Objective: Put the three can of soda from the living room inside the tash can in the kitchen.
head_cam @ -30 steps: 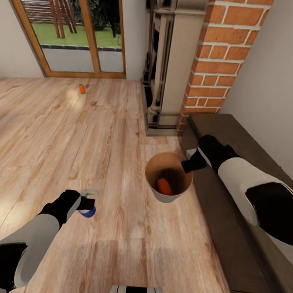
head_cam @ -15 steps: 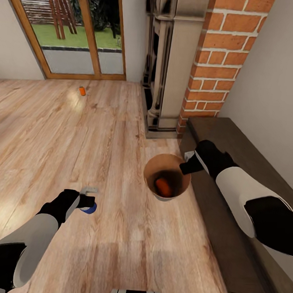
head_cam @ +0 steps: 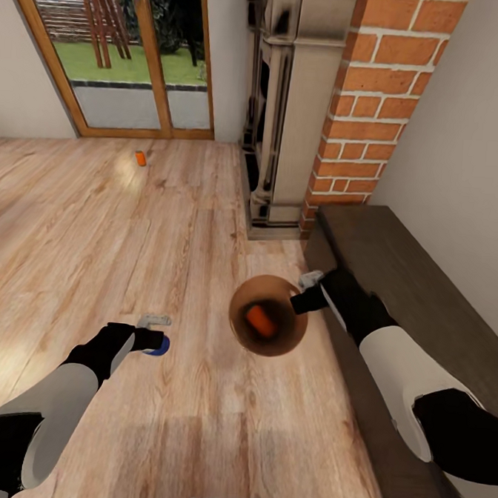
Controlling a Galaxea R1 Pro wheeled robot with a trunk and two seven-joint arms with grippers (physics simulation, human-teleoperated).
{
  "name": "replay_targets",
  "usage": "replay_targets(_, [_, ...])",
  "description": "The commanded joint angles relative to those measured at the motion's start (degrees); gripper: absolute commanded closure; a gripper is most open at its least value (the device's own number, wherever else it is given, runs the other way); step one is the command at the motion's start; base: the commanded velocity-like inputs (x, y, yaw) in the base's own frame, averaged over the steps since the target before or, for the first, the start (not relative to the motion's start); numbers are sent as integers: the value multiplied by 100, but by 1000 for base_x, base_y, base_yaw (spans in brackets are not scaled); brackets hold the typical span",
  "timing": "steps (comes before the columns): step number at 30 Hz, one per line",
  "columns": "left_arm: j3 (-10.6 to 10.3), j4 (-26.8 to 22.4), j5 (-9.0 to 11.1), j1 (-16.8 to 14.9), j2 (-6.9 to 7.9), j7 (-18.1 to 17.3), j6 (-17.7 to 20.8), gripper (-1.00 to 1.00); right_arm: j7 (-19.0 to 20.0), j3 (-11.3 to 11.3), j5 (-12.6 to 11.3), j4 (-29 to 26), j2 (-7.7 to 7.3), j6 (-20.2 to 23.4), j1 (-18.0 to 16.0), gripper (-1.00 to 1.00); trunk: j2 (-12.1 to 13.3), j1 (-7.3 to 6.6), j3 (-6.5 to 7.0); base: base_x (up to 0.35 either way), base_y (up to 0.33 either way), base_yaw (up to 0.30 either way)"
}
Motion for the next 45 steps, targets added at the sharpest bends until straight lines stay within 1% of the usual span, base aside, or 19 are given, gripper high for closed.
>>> replay_targets(1, [1, 3, -17, 1, 0, -2, -59, 100, 31, -8, -99, -117, 3, -82, 91, 100, 41, -23, 19, 0, 0, 0])
replay_targets(4, [-4, 7, -38, 1, 0, -2, -163, 100, 67, -17, -101, -286, -6, -226, 269, 100, 162, -89, 73, 0, 0, 0])
replay_targets(6, [-2, 7, -39, 1, 1, -1, -179, 100, 73, -38, -103, -310, -7, -247, 344, 100, 242, -133, 109, 0, 0, 0])
replay_targets(8, [1, 8, -40, 1, 6, 9, -206, 100, 88, -197, -106, -340, -6, -460, 501, 100, 322, -177, 145, 0, 0, 0])
replay_targets(11, [1, 3, -37, 15, 6, 16, -245, 100, 98, -274, -107, -345, -7, -713, 559, 100, 442, -243, 199, 0, 0, 0])
replay_targets(13, [2, -12, -35, 76, 3, 24, -303, 100, 100, -304, -108, -345, -8, -809, 629, 100, 523, -287, 235, 0, 0, 0])
replay_targets(21, [5, -48, -21, 159, 0, 10, -370, 100, 99, -326, -100, -346, -17, -916, 739, 100, 843, -462, 378, 0, 0, 0])
replay_targets(26, [3, -60, -1, 167, -1, -17, -375, 100, 96, -322, -99, -339, -8, -1193, 836, 100, 1044, -572, 468, 0, 0, 0])
replay_targets(38, [3, -69, 12, 202, 6, -38, -385, 100, 99, -323, -102, -338, -2, -1281, 933, 100, 1525, -836, 683, 0, 0, 0])
replay_targets(45, [0, -96, 12, 210, 4, -122, -555, 100, 91, -322, -103, -343, 10, -1282, 1035, 100, 1806, -990, 809, 0, 0, 0])
